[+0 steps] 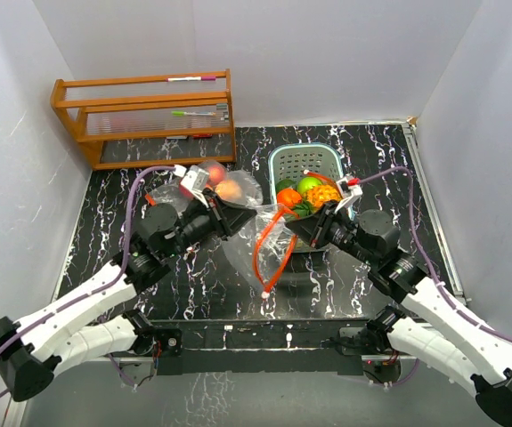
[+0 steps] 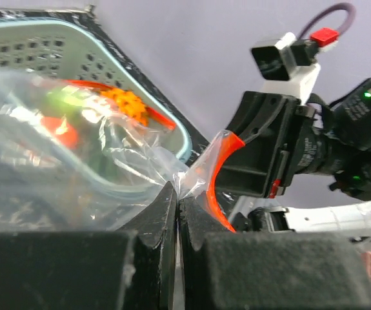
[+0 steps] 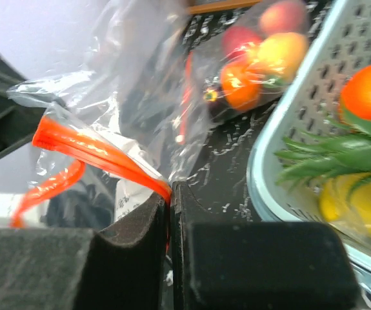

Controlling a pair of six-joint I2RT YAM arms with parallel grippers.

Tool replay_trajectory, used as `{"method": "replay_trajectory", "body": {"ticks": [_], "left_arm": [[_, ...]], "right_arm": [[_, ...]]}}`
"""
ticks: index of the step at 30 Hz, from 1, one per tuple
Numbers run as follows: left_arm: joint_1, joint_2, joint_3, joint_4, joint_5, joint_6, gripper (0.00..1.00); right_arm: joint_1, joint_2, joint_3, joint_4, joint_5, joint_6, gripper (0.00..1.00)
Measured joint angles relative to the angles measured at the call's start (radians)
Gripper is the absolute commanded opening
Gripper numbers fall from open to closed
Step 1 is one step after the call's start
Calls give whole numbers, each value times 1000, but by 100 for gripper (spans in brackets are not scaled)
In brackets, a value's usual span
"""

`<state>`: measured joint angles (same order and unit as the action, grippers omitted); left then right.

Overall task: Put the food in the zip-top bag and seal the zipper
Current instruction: Open the zipper of the food storage bag.

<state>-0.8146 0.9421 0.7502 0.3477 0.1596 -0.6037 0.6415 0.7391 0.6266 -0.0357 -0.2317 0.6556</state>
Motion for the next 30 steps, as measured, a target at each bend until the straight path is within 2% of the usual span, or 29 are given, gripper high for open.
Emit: {"method": "replay_trajectory", "body": {"ticks": [6, 10, 11, 12, 13, 14, 15, 21, 30], "left_arm": [[-2, -116, 36, -212, -158, 99, 1], [-2, -101, 84, -331, -238, 151, 24], [0, -91, 99, -356, -251, 165, 30], [2, -83, 112, -375, -257, 180, 46], [3, -76, 124, -390, -254, 195, 67], [5, -72, 135, -401, -247, 209, 83], [6, -71, 142, -406, -233, 221, 95], [6, -66, 199, -416, -87, 219, 97], [6, -66, 169, -406, 87, 92, 97]], "right_arm": [[8, -32, 76, -153, 150, -45, 8], [9, -2, 112, -203, 199, -60, 8], [7, 10, 114, -216, 215, -64, 8], [5, 21, 115, -230, 225, -69, 8], [5, 31, 115, -242, 233, -74, 8], [3, 39, 115, -249, 238, -77, 8], [3, 48, 116, -253, 240, -80, 8], [3, 110, 159, -243, 239, -97, 8], [6, 221, 226, -164, 236, -112, 8]]}}
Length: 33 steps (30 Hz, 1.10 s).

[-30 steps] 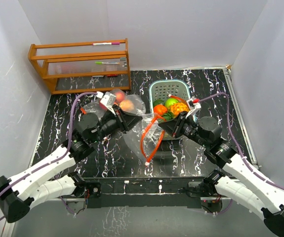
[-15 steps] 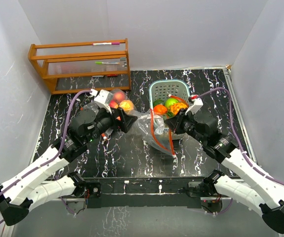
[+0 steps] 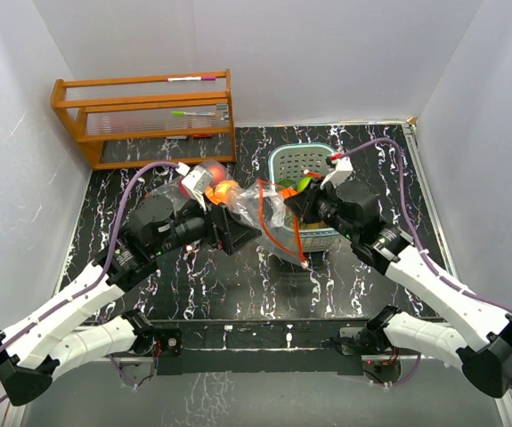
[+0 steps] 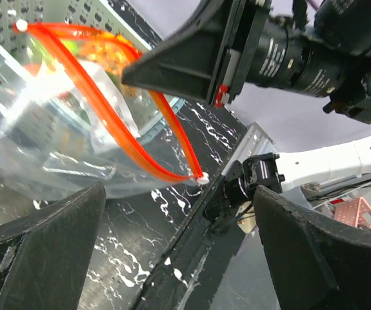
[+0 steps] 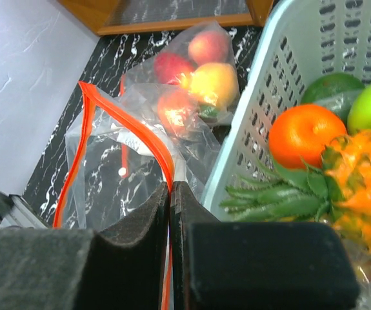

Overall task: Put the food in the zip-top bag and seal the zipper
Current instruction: Open the zipper of the food storage bag.

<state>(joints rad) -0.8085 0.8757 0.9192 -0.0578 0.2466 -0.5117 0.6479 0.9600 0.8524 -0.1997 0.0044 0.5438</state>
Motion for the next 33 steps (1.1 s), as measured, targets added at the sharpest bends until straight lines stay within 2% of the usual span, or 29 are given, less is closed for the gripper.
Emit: {"method": "replay_trajectory", "body": {"ticks": [10, 20, 24, 29, 33], "left_arm": [[0, 19, -6, -107, -67, -102, 97], [0, 79, -42, -69, -176, -183, 97], [0, 81, -82, -63, -188, -203, 88], [0, 53, -101, -62, -212, -202, 73], [0, 39, -114, -47, -219, -201, 71]], "right_arm": [[74, 141, 97, 97, 24, -34, 8], [204, 177, 117, 107, 122, -57, 8], [221, 177, 119, 106, 161, -64, 8], [223, 173, 119, 107, 192, -65, 8], [227, 163, 119, 107, 211, -64, 8]]}}
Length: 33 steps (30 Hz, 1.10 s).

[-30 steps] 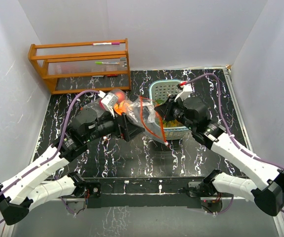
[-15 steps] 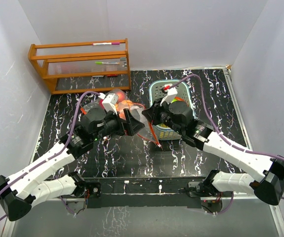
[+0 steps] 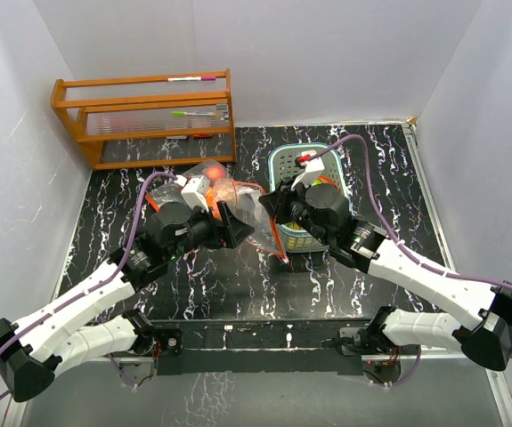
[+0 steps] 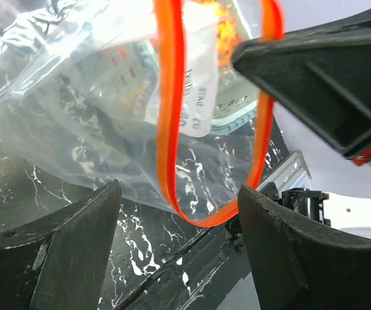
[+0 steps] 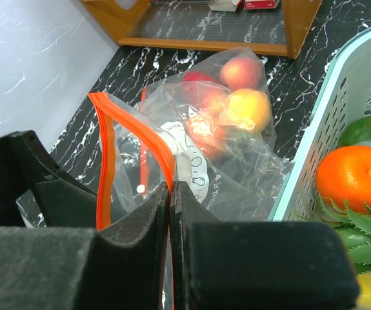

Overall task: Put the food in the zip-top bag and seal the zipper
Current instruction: Open the zipper of the food storage bag.

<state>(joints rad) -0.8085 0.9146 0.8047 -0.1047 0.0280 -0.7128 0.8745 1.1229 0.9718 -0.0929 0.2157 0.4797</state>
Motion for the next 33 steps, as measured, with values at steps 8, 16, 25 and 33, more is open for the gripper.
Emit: {"method": "replay_trajectory", "body": {"ticks": [8, 16, 25, 33], "left_arm": [[0, 4, -92, 53, -25, -5, 57], [0, 38, -100, 145, -70, 9, 0], [0, -63, 18, -43, -181, 167, 0], [-7, -93, 229, -275, -202, 334, 0]], "right_arm": [[11, -28, 0, 0, 3, 0, 8], [36, -30, 0, -1, 5, 5, 8], [43, -122, -24, -96, 179, 37, 8], [68, -73, 25, -282, 330, 132, 12]]}}
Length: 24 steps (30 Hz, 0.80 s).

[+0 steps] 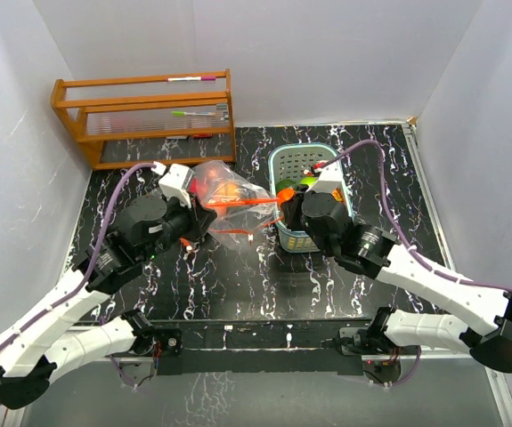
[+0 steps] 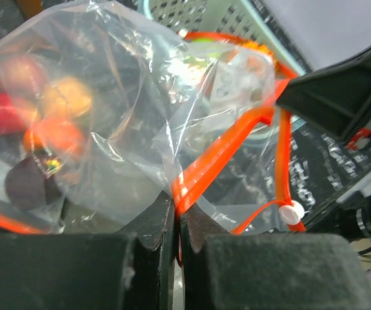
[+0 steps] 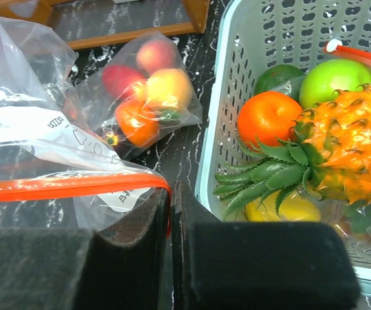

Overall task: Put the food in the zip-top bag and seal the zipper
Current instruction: Open the zipper of the food storage bag, then pick up the fake fruit from the bin.

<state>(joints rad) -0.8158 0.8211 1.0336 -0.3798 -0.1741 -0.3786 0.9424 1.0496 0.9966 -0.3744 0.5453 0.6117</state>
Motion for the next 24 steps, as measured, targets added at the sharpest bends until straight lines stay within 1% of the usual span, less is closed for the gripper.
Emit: {"method": "replay_trajectory", "body": {"ticks": [2, 4, 8, 11, 14, 20, 24], "left_arm": [[0, 19, 7, -42, -11, 28, 0], [0, 34, 6, -76, -26, 45, 0], [2, 36, -9, -92, -57, 66, 0], [2, 41, -16, -98, -84, 80, 0], [2, 61, -9, -109, -118, 100, 0], [2, 100, 58, -162, -217, 166, 0], [2, 100, 129, -192, -266, 206, 0]], "right_arm": [[-2, 18, 14, -18, 5, -3, 29], [-6, 18, 13, -26, -12, -29, 43], [-17, -9, 11, -17, -98, -93, 64], [-20, -45, 11, -15, -157, -137, 67], [-20, -81, 11, -20, -170, -161, 69], [-21, -132, 14, -69, -103, -179, 74], [-21, -84, 75, -175, -2, -160, 74]]}}
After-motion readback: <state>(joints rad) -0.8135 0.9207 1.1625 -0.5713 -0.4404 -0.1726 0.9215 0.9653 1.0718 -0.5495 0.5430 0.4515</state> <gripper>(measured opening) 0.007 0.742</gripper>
